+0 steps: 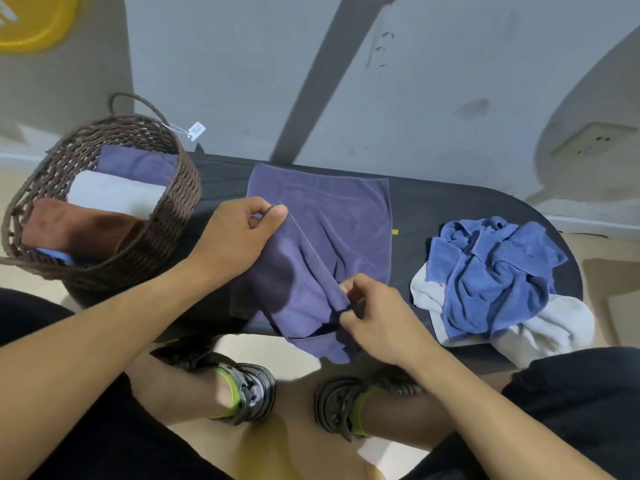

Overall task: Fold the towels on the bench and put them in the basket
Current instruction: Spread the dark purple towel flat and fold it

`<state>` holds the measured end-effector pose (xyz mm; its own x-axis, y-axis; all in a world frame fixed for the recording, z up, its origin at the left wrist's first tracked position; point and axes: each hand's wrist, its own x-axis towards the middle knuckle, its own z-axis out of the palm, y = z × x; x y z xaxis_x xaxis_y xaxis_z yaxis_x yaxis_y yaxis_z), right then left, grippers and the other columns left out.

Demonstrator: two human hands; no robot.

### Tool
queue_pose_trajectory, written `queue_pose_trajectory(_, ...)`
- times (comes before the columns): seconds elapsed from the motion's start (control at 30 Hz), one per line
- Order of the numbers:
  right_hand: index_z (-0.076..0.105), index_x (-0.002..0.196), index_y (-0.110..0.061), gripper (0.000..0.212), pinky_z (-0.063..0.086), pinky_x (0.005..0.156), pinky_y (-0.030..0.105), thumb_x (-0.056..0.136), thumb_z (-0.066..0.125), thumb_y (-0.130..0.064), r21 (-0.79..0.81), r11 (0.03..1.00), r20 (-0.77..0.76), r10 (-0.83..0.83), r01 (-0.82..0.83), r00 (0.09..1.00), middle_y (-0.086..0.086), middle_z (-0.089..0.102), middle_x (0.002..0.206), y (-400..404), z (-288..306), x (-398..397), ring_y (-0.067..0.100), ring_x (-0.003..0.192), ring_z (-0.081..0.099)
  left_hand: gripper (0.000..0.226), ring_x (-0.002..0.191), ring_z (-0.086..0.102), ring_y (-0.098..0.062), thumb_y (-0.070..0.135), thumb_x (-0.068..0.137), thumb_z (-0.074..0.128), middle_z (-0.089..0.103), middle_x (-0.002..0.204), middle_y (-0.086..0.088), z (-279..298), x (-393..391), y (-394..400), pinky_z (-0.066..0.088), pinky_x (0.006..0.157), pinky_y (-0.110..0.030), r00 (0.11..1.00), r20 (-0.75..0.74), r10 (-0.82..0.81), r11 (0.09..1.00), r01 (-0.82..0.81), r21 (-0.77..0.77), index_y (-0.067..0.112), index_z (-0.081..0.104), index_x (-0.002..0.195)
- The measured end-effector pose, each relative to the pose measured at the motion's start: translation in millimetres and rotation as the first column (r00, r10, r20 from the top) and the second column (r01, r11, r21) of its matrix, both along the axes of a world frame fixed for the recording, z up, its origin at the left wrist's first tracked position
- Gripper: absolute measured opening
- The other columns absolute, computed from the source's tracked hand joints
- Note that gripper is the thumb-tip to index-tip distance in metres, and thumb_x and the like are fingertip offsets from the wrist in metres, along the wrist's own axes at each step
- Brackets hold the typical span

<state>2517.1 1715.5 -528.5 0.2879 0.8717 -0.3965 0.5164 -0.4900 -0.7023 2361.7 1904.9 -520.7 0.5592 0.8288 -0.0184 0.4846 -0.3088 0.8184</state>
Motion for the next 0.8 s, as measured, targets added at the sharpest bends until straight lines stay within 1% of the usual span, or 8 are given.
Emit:
queue_pose_trajectory(0.07,0.051,0.084,-0.028,0.015,0.032,0.05,0.014,0.082,0.06,-0.017,-0.211,0.97,0.127,0.154,-0.125,0.98,-0.011,0.056,0.078,5,-3,15,0.015,0.072,0.049,0.038,0.044,0.036,-0.004,0.036,0.097,0.058,0.039,0.046,0.01,-3,-2,13,0.031,0.048,-0.013,0.997,-0.028,0.067,0.998,-0.067,0.01,0.015,0.059,0.065)
queue_pose_trajectory(0.17,0.05,0.072,-0.023,0.018,0.035,0.053,0.02,0.088,0.057,-0.02,-0.334,0.927,0.102,0.214,-0.169,0.971,-0.003,0.056,0.074,9,-10,28,0.022,0.072,0.053,0.039,0.056,0.044,-0.006,0.042,0.096,0.056,0.056,0.062,-0.012,-9,-6,33,0.04,0.059,-0.024,0.987,-0.066,0.15,0.989,-0.15,0.001,0.012,0.065,0.073)
queue_pose_trajectory(0.3,0.059,0.078,-0.016,0.018,0.054,0.062,0.037,0.095,0.056,-0.012,-0.223,0.967,-0.238,-0.179,0.126,0.955,0.001,0.06,0.062,21,-12,33,0.019,0.058,0.057,0.031,0.071,0.056,-0.016,0.041,0.095,0.058,0.069,0.083,-0.02,-23,-10,46,0.052,0.076,-0.046,0.975,-0.004,0.223,0.967,-0.222,-0.124,0.015,0.068,0.081)
queue_pose_trajectory(0.43,0.066,0.096,-0.008,0.011,0.056,0.057,0.027,0.1,0.055,-0.011,-0.056,0.874,-0.6,-0.416,0.483,0.684,0.004,0.065,0.075,34,2,44,0.014,0.066,0.06,0.003,0.087,0.07,-0.014,0.024,0.092,0.066,0.075,0.088,0.002,-39,-9,52,0.058,0.079,-0.042,0.953,0.122,0.276,0.901,-0.213,-0.378,0.027,0.065,0.092)
queue_pose_trajectory(0.5,0.067,0.103,-0.008,0.012,0.058,0.064,0.028,0.098,0.056,-0.01,0.013,0.841,-0.703,-0.376,0.54,0.603,0.006,0.067,0.082,38,8,53,0.015,0.074,0.064,0.018,0.089,0.072,-0.019,0.016,0.089,0.069,0.076,0.089,0.004,-47,-8,53,0.059,0.073,-0.036,0.954,0.162,0.251,0.886,-0.159,-0.436,0.027,0.061,0.101)
queue_pose_trajectory(0.6,0.063,0.12,-0.008,0.026,0.06,0.079,0.036,0.095,0.059,-0.004,0.048,0.837,-0.779,-0.31,0.545,0.545,0.003,0.066,0.088,39,9,55,0.015,0.081,0.063,0.037,0.08,0.07,-0.01,0.026,0.08,0.079,0.072,0.086,0.006,-57,-11,46,0.053,0.066,-0.021,0.992,-0.062,0.108,0.93,-0.123,-0.347,0.029,0.053,0.107)
queue_pose_trajectory(0.7,0.059,0.123,-0.013,0.038,0.055,0.089,0.033,0.088,0.069,-0.001,0.042,0.896,-0.637,-0.317,0.443,0.702,0.005,0.068,0.109,36,0,50,0.012,0.09,0.066,0.039,0.077,0.064,-0.008,0.045,0.075,0.079,0.069,0.085,0.005,-64,-21,36,0.052,0.072,-0.03,0.839,-0.533,-0.115,0.973,-0.012,-0.229,0.023,0.056,0.097)
queue_pose_trajectory(0.8,0.058,0.12,-0.019,0.044,0.05,0.086,0.021,0.082,0.079,-0.026,-0.135,0.982,-0.103,-0.15,0.135,0.983,0.0,0.065,0.112,28,-13,50,0.008,0.094,0.063,0.05,0.071,0.068,-0.019,0.054,0.072,0.078,0.073,0.079,-0.008,-66,-30,24,0.055,0.073,-0.038,0.625,-0.729,-0.278,0.952,0.079,-0.295,0.006,0.07,0.086)
